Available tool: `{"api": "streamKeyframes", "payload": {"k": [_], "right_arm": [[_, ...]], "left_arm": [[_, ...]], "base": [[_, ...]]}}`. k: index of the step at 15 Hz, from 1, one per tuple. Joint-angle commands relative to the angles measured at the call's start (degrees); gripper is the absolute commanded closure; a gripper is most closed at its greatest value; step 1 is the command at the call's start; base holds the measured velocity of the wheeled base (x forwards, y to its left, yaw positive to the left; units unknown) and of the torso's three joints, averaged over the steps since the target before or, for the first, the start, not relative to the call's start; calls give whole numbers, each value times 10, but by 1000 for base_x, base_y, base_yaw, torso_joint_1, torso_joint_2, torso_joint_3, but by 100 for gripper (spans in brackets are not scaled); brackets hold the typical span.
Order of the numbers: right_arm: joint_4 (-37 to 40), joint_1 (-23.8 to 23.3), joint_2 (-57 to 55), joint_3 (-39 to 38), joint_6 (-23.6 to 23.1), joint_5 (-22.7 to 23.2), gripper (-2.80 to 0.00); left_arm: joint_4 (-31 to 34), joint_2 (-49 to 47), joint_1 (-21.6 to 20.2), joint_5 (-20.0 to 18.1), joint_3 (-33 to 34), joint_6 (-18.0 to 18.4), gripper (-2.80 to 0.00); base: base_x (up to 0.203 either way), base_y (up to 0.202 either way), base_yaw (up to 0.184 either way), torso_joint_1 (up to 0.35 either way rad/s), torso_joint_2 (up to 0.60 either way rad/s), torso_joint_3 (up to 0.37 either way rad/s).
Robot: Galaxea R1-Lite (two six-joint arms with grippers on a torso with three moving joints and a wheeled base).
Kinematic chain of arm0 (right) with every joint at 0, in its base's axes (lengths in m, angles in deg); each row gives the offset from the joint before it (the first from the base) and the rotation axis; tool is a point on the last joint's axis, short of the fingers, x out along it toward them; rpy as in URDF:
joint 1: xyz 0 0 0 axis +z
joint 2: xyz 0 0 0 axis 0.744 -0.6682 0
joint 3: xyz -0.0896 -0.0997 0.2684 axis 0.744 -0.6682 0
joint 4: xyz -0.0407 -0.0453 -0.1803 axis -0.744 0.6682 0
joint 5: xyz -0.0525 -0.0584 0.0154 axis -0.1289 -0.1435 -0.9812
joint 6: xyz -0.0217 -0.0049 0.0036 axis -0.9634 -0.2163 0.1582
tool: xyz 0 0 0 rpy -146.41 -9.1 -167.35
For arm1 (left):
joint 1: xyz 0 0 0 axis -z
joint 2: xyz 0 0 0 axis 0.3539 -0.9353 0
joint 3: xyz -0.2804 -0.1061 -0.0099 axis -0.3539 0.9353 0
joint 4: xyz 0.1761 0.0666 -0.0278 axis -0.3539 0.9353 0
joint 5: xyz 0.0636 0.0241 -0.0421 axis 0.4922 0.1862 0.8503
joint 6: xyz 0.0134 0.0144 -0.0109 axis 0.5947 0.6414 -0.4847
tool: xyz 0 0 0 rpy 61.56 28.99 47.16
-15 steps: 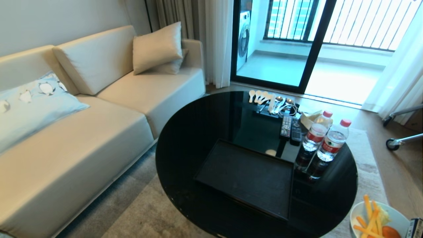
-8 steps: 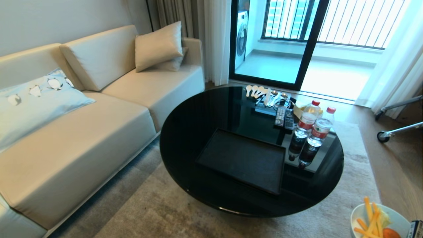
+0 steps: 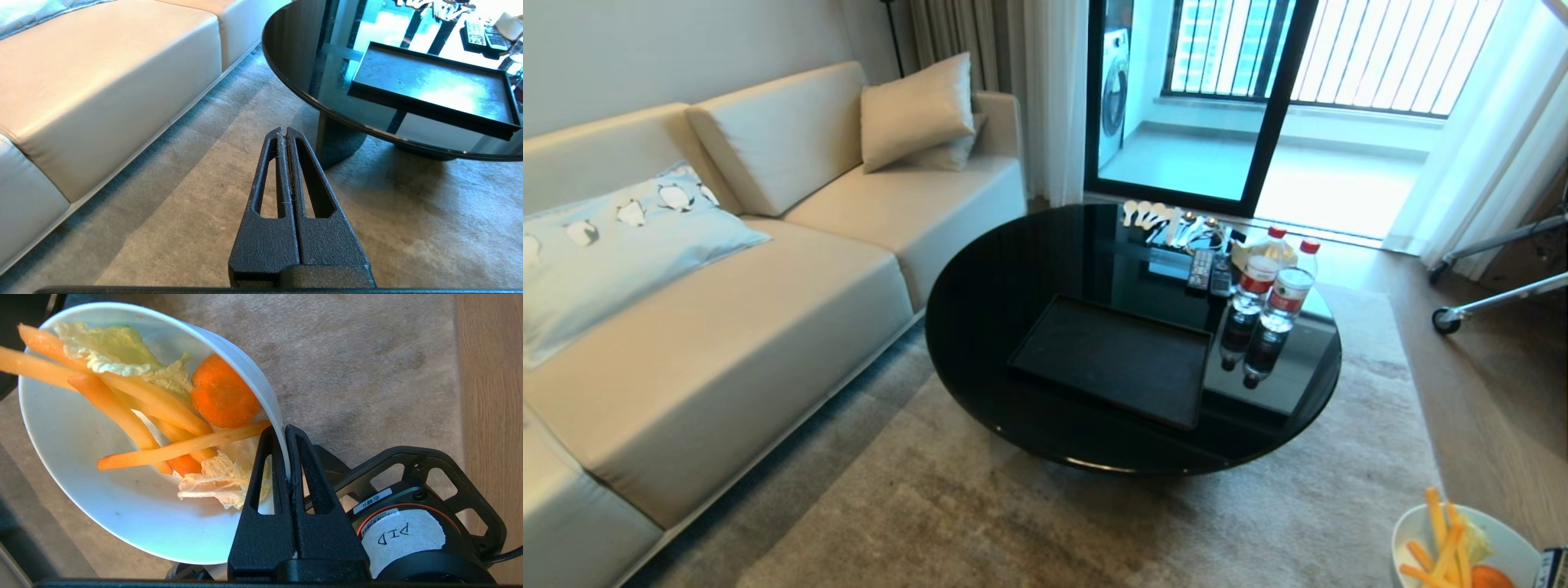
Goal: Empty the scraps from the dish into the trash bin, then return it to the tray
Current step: Move the bowl over the trash can
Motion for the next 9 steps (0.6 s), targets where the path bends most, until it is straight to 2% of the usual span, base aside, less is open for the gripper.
{"api": "streamKeyframes", "payload": {"k": [1, 9], "right_arm": [[2, 0, 0, 2, 2, -2, 0], [-3, 2, -1, 2, 0, -1, 0]], "left_arm": [[0, 0, 0, 0, 0, -1, 0], [0, 0, 0, 0, 0, -1, 0]], "base": [[0, 0, 0, 0, 0, 0], [0, 0, 0, 0, 0, 0]]}}
